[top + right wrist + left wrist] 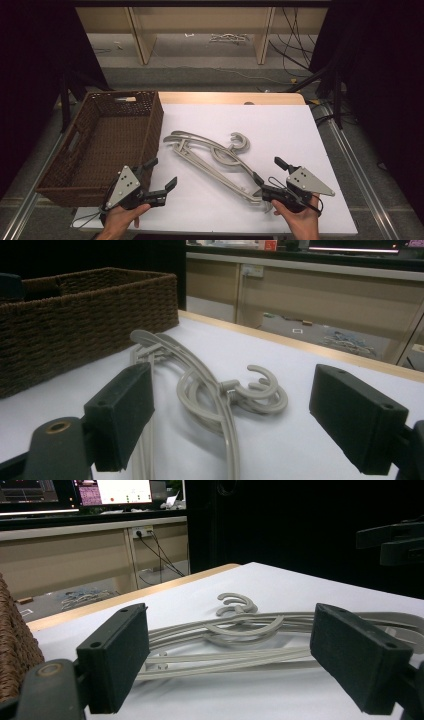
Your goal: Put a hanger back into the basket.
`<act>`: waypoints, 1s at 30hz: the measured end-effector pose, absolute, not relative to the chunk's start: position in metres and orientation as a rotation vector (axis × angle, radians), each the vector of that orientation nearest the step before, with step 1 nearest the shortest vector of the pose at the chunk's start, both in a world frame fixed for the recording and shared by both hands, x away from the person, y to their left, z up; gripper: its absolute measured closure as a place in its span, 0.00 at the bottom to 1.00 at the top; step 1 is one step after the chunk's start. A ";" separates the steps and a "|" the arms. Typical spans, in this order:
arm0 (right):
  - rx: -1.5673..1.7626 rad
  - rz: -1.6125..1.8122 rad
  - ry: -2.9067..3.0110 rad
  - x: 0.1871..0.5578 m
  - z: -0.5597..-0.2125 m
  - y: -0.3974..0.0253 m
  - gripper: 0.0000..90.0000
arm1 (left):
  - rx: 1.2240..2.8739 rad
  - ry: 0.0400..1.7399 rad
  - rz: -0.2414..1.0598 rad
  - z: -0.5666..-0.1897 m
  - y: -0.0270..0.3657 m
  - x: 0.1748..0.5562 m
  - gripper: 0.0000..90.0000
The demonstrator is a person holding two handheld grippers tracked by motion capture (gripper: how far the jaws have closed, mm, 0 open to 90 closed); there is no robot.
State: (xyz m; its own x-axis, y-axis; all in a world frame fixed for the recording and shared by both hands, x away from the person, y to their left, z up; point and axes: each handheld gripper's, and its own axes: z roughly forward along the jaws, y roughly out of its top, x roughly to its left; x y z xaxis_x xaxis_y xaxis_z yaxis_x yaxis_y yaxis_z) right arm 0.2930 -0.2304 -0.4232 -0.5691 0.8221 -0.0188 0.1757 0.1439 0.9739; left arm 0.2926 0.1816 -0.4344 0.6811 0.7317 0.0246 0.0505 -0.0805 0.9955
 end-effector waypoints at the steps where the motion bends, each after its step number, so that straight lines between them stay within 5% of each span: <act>1: 0.953 1.457 1.853 0.293 -0.423 -0.230 0.21 | 1.569 0.662 0.639 -0.434 0.182 0.293 0.18; 30: 0.841 1.239 2.160 0.321 -0.397 -0.221 0.32 | 1.573 0.654 0.642 -0.434 0.182 0.293 0.18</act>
State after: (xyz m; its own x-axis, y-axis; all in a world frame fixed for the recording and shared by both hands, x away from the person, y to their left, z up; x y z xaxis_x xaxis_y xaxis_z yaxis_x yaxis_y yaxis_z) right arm 0.3211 -0.2209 -0.3970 -0.6792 0.7238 -0.1214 0.2608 0.3926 0.8820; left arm 0.2935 0.1822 -0.4340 0.6836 0.7292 0.0318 0.0453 -0.0858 0.9953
